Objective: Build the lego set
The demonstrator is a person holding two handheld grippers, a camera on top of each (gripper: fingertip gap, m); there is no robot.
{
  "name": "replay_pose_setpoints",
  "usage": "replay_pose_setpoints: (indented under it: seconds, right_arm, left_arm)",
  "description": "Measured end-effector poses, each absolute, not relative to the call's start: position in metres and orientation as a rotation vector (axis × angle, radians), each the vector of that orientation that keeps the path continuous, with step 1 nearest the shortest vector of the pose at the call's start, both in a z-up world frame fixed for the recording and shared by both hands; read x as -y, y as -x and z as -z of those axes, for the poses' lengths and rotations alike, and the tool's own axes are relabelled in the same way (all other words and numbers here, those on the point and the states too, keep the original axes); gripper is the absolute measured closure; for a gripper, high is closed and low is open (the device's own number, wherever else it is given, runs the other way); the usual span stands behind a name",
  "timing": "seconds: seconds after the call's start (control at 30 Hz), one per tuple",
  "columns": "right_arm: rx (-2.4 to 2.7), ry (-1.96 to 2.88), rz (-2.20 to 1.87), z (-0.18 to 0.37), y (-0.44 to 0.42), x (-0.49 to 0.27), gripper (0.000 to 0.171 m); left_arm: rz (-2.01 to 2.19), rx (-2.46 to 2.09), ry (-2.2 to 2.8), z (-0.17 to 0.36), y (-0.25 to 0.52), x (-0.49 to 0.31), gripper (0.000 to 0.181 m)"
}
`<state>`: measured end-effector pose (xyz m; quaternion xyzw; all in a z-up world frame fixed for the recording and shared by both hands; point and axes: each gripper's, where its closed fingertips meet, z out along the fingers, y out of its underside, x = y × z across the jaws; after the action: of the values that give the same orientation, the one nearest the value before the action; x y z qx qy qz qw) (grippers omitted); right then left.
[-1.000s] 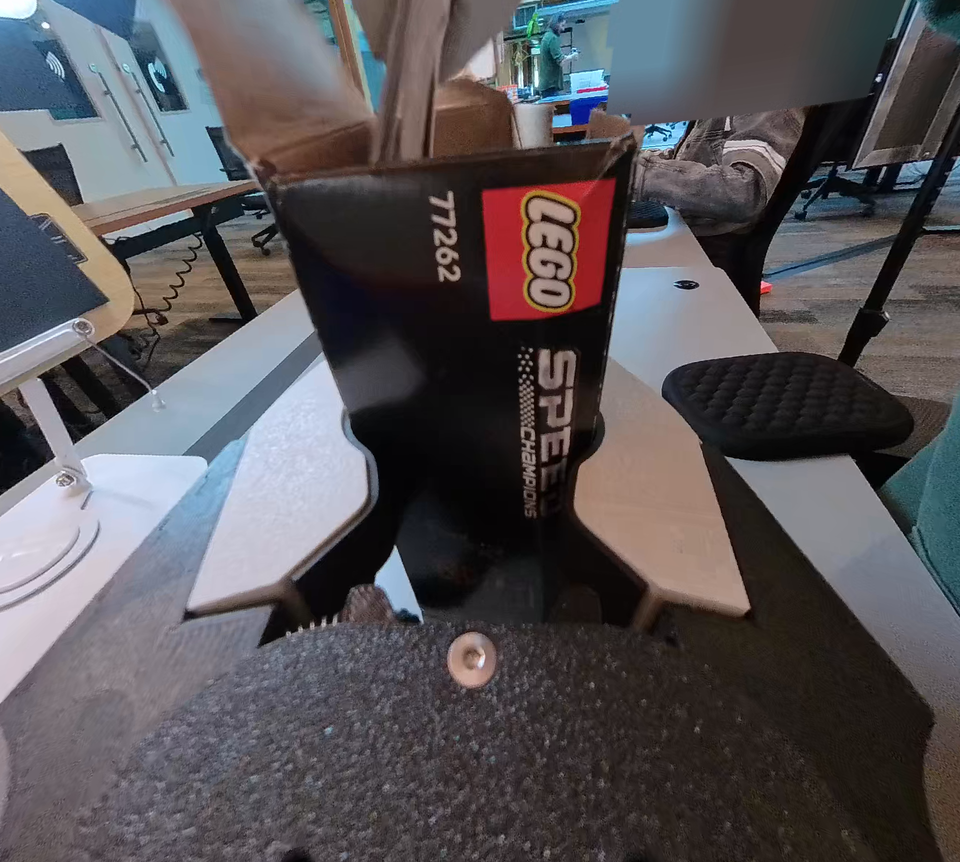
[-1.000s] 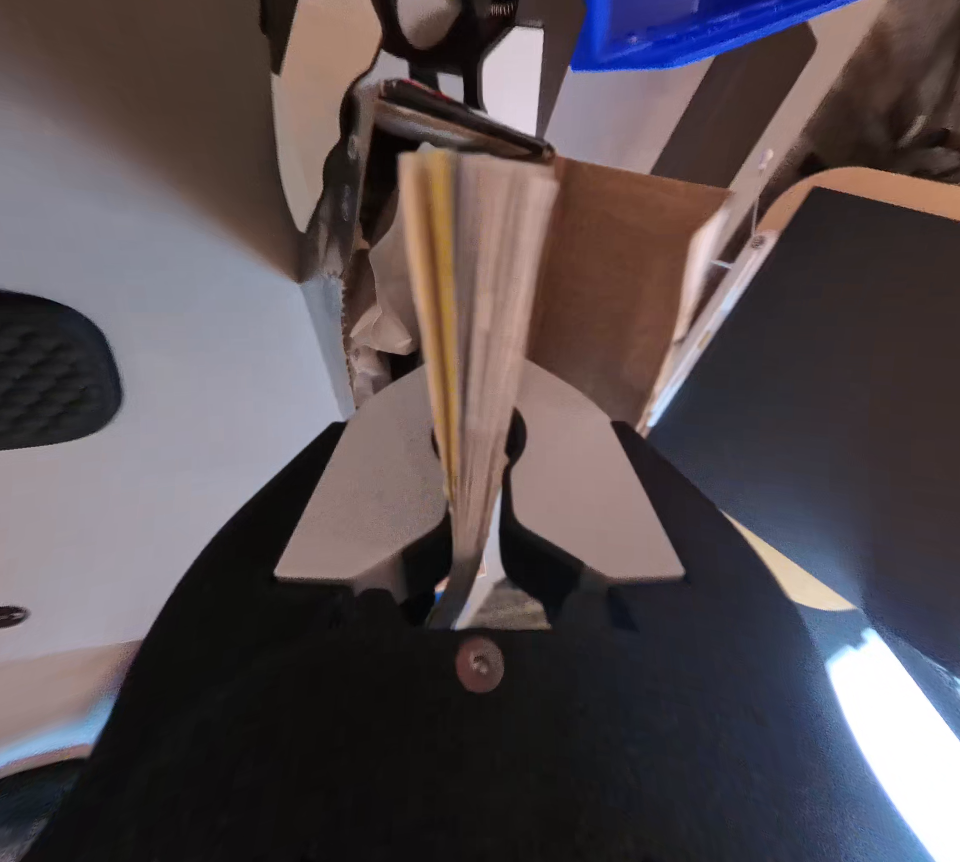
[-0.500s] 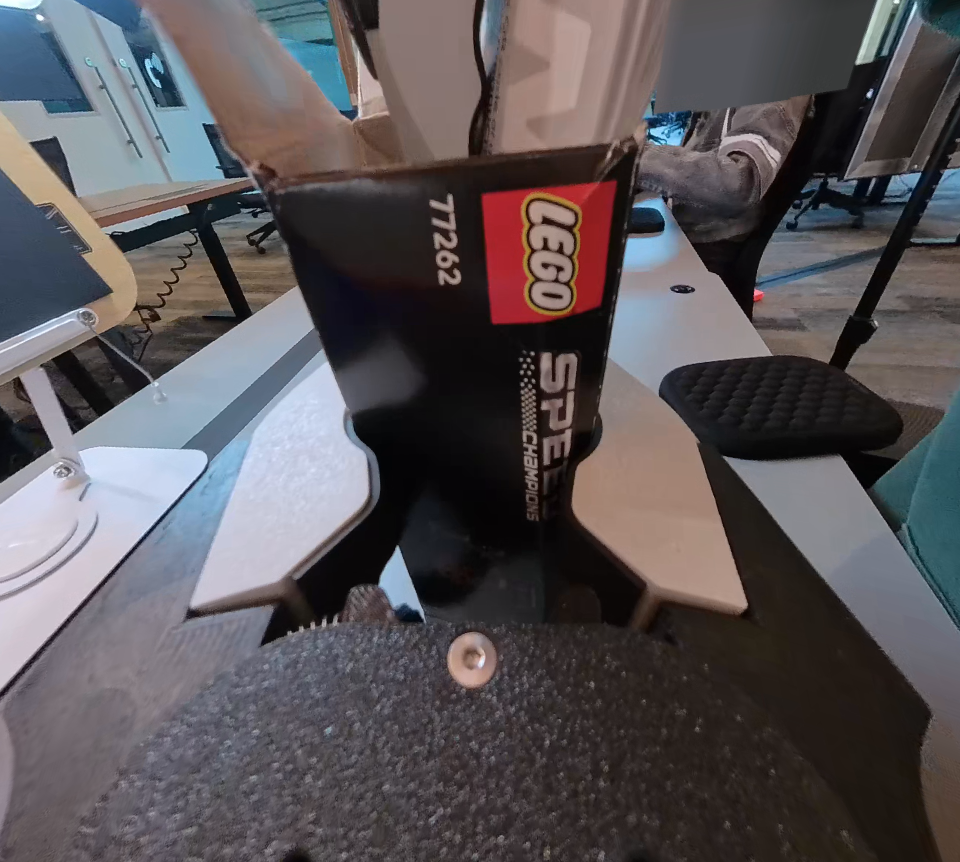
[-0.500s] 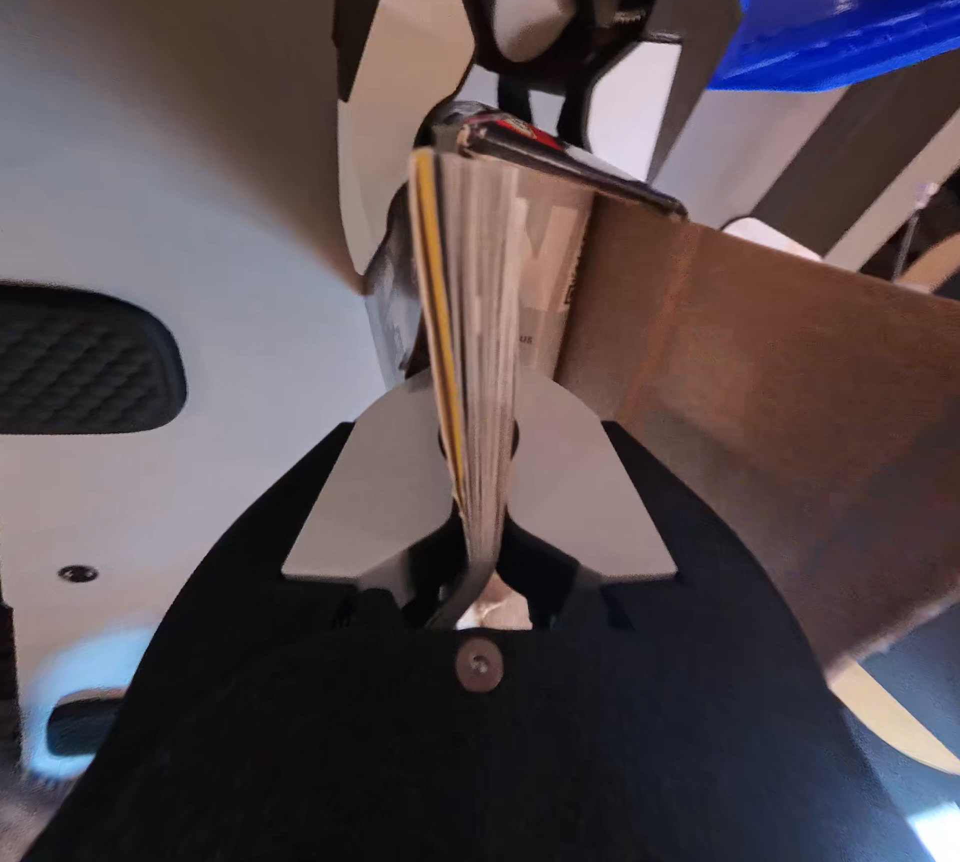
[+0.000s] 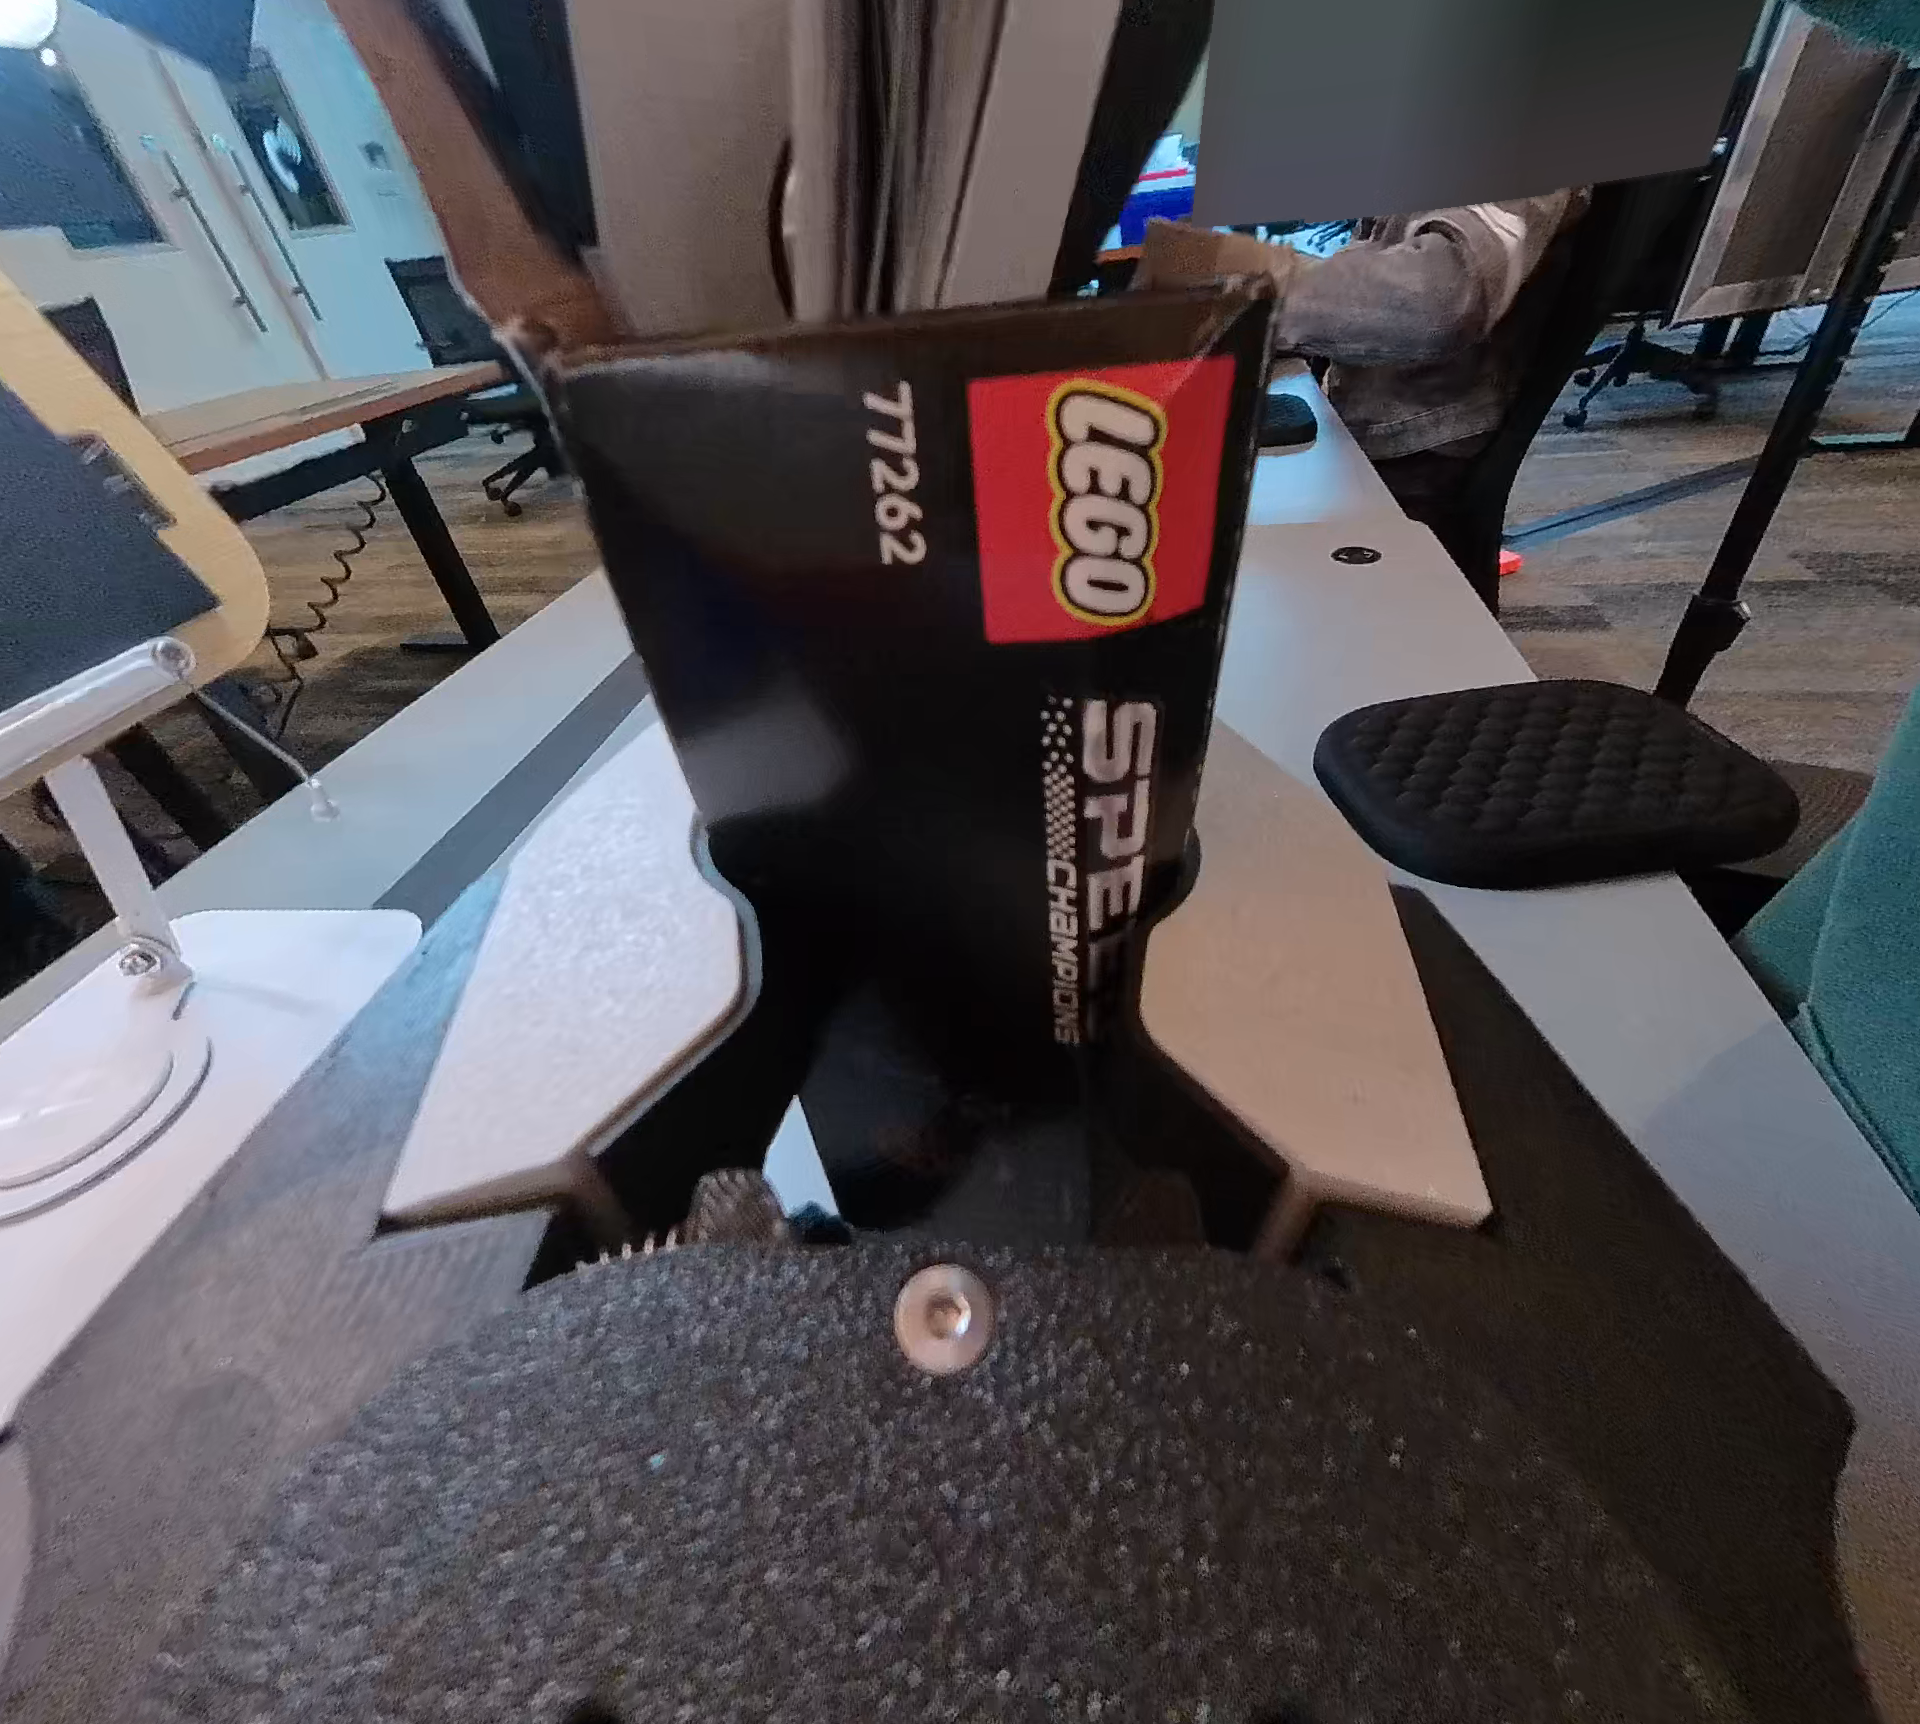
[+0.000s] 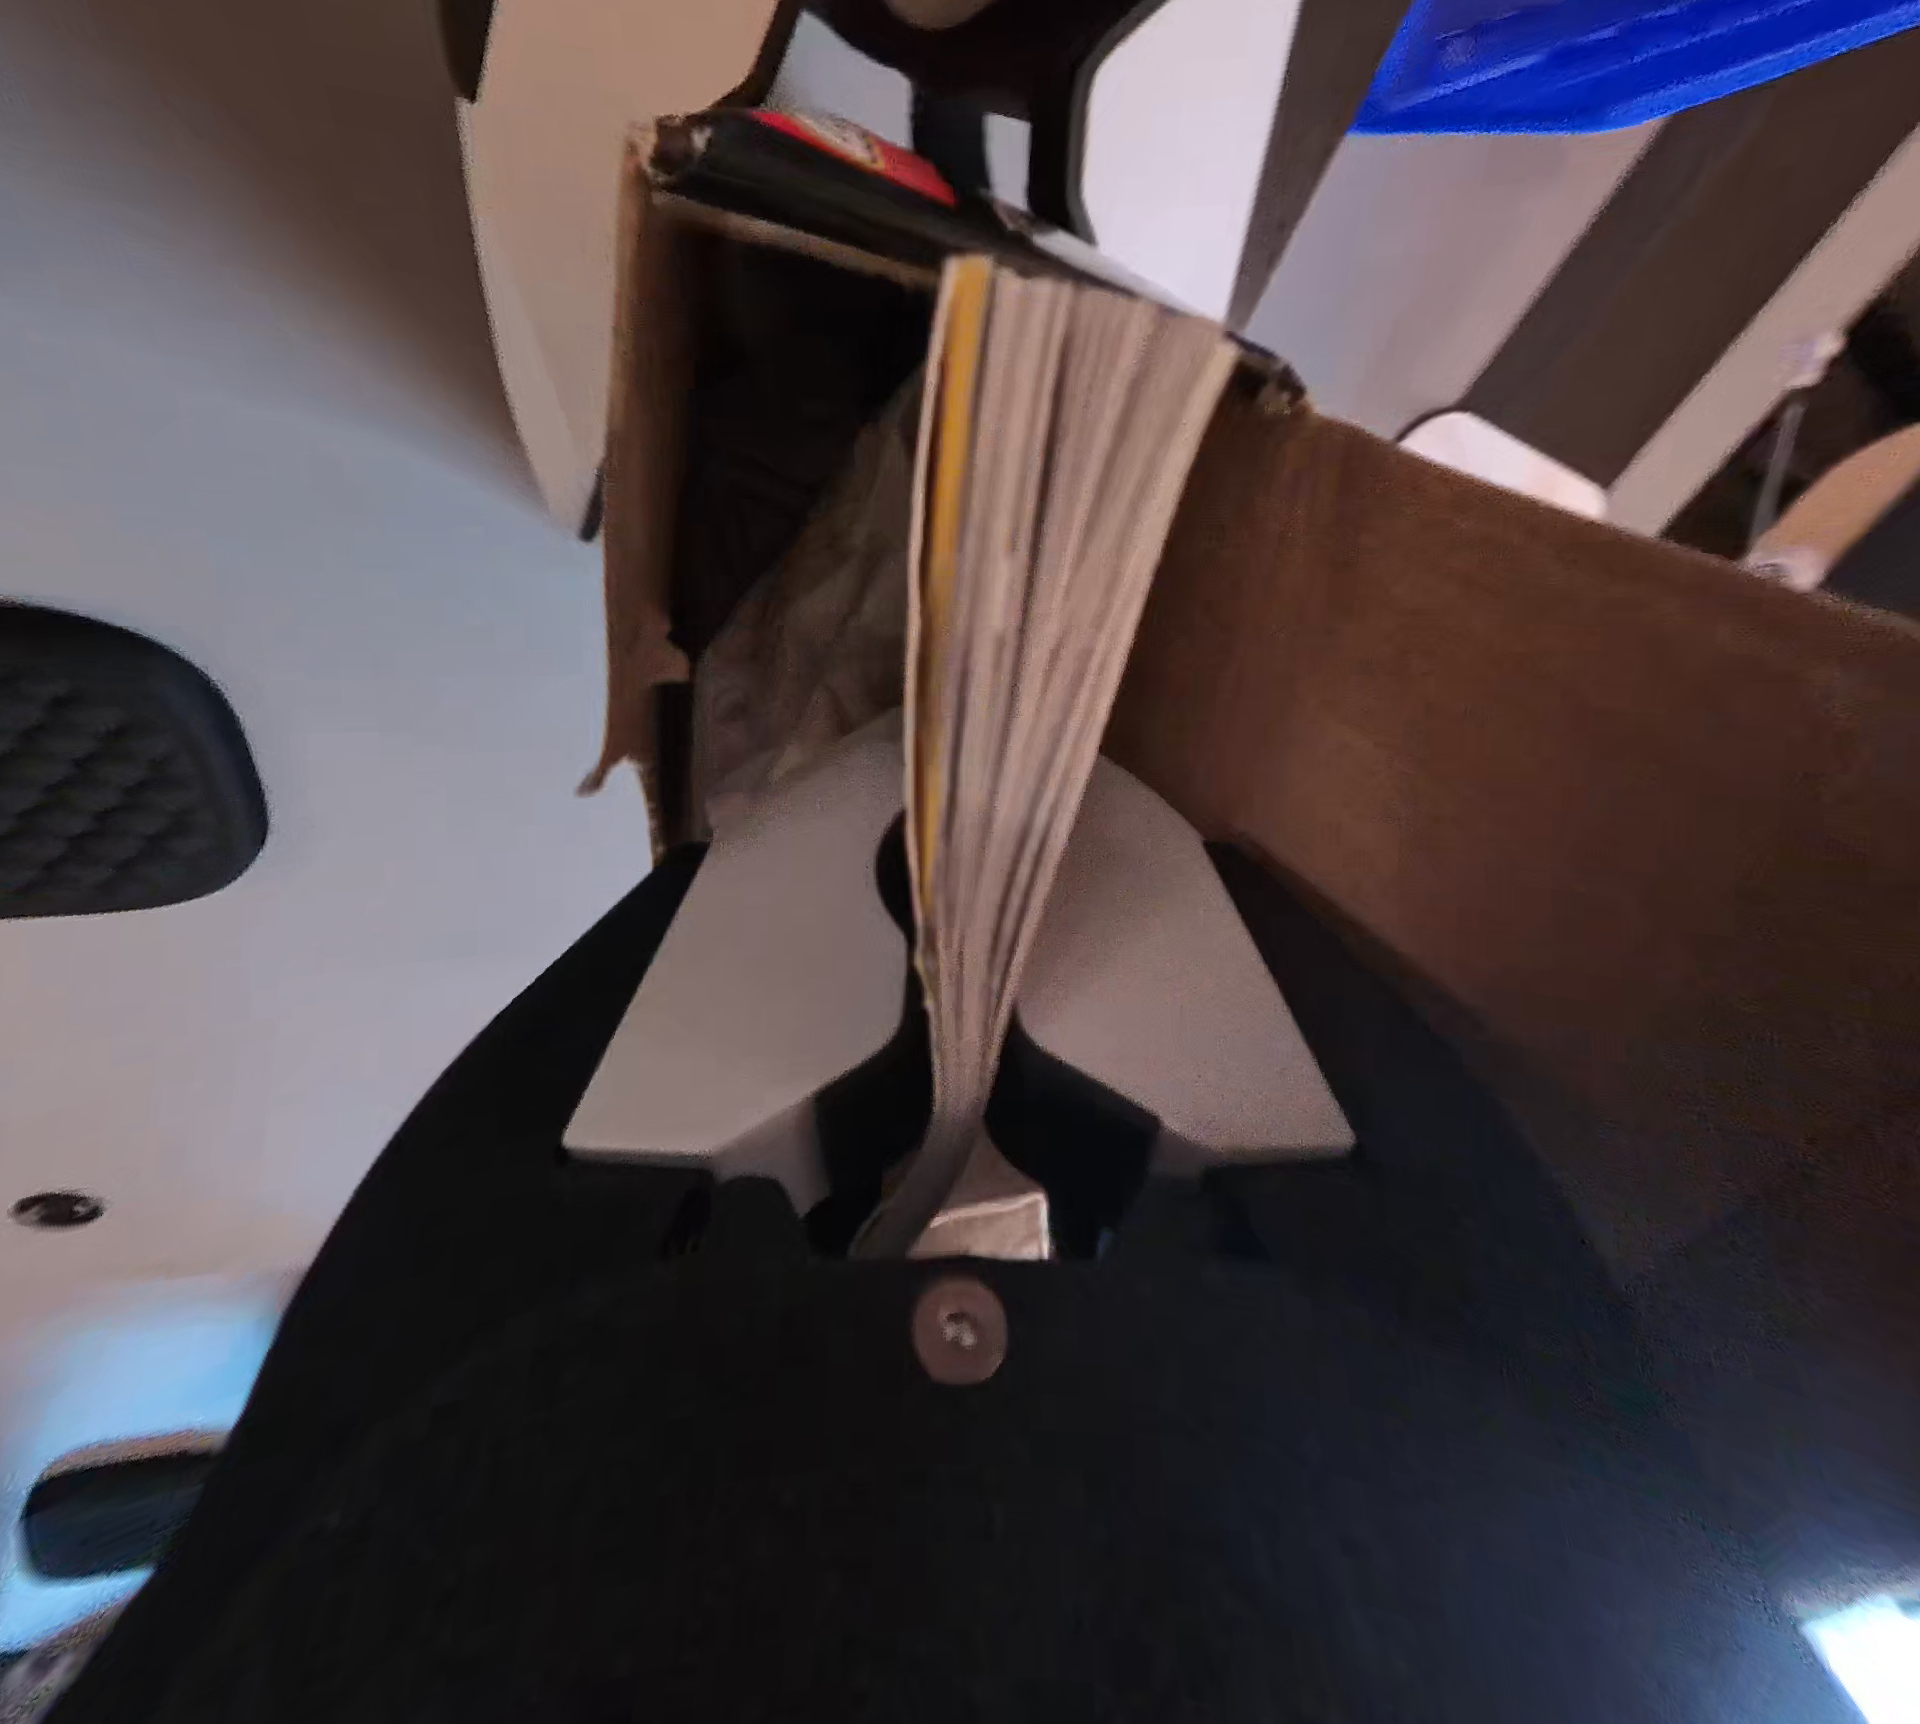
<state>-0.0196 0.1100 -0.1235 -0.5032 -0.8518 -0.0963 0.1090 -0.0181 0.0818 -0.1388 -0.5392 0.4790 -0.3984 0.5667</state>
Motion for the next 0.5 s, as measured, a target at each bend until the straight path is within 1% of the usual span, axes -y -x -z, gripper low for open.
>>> replay_pose_setpoints:
  seconds: [0.2,0.33,0.5]
  right_arm:
    - [2.515,1.537,0.241,0.126,0.023,-0.111,0.167]
    - [2.62,1.587,0.194,0.134,0.019,-0.101,0.167]
    - [2.701,1.577,0.253,0.143,0.022,-0.098,0.167]
  left_arm:
    - [0.951,-1.108,1.269,0.138,0.021,-0.084,0.107]
    - [0.937,-1.12,1.267,0.138,0.02,-0.084,0.107]
    - [0.947,-1.108,1.282,0.138,0.022,-0.088,0.108]
